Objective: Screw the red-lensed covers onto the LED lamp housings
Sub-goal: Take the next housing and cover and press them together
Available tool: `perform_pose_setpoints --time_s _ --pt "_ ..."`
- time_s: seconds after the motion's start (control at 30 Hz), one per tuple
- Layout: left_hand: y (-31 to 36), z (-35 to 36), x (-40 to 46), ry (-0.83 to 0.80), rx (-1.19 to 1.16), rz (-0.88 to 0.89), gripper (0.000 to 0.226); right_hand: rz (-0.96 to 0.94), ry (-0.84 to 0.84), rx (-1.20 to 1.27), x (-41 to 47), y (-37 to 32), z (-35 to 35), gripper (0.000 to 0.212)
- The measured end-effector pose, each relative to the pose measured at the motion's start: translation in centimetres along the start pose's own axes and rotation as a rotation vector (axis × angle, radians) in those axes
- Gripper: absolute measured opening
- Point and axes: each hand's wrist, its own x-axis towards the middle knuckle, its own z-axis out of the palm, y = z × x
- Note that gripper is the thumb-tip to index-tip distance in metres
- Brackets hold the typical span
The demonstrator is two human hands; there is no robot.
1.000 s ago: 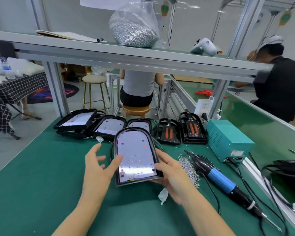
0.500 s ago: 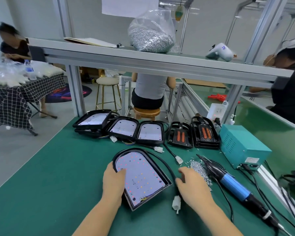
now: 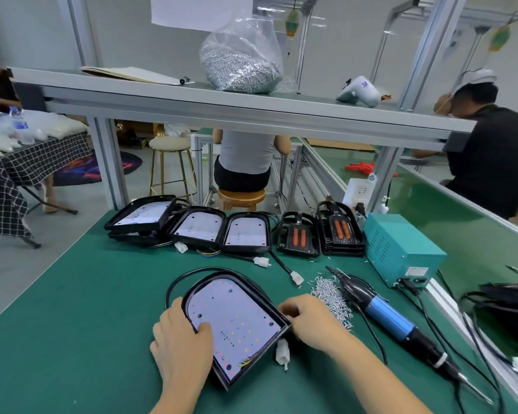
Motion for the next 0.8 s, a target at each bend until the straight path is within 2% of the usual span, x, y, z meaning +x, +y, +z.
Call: perform_pose_setpoints --time_s 0.07,0.17,0.23,0.37,0.5,0.67,0.8 --pt "0.0 0.0 0.0 0.020 -0.039 -0.030 0.054 0.001 0.079 -0.026 1.1 0.6 -1.4 0.023" --pt "0.1 0.1 -0.3 0.035 -0.052 -0.033 0.063 0.066 0.316 0.015 3.2 1.1 -4.3 0.030" --pt "0.2 0.2 -0.6 0.045 -0.026 -0.016 0.064 0.132 0.404 0.003 5.2 1.5 -6.0 0.034" --pt "0.5 0.4 -0.9 0.071 0.031 0.006 0.064 0.268 0.376 -0.109 9.1 1.9 -7.2 0.025" --pt "0.7 0.6 -0.8 0.083 0.031 -0.002 0.064 0.420 0.369 -0.312 11.4 2.7 -6.5 0.035" --pt "0.4 0.2 1.0 0.071 0.006 -0.029 0.059 0.440 0.409 -0.323 12.9 2.8 -6.4 0.032" --pt "0.2 -0.2 3.2 0.059 0.012 0.036 0.050 0.444 0.417 -0.324 13.0 3.0 -6.2 0.036"
